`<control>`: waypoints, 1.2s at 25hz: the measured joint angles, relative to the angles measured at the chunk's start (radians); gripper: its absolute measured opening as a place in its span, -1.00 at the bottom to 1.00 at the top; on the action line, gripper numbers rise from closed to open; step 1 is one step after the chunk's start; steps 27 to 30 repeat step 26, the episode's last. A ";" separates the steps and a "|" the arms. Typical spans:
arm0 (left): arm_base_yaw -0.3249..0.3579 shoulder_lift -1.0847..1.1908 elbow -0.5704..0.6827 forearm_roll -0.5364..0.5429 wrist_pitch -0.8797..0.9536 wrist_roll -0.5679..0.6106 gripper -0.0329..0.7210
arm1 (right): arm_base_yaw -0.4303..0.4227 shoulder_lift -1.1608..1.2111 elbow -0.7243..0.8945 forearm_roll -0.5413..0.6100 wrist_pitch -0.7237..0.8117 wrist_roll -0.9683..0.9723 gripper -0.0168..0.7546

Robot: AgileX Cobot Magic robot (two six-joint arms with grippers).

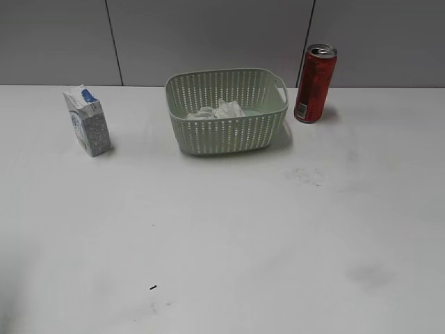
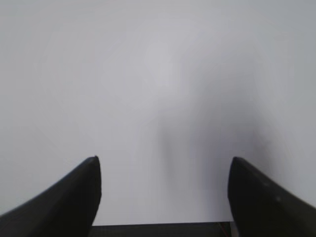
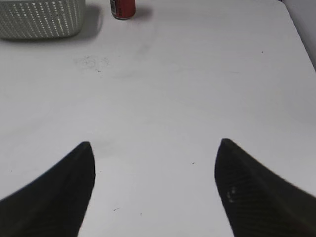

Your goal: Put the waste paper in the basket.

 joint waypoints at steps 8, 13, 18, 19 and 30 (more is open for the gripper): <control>0.000 -0.341 0.229 -0.012 -0.006 -0.038 0.65 | 0.000 0.000 0.000 0.000 0.000 -0.001 0.53; 0.000 -0.535 0.233 -0.012 -0.009 -0.051 0.65 | 0.000 0.000 0.000 0.000 0.000 -0.001 0.53; 0.000 -0.694 0.233 -0.012 -0.008 -0.052 0.65 | 0.000 0.000 0.000 0.000 0.000 -0.001 0.53; 0.000 -0.719 0.233 -0.012 -0.008 -0.052 0.65 | 0.000 0.000 0.000 0.000 0.000 0.000 0.53; 0.000 -0.916 0.239 -0.012 -0.007 -0.052 0.65 | 0.000 0.000 0.000 0.000 0.000 0.000 0.53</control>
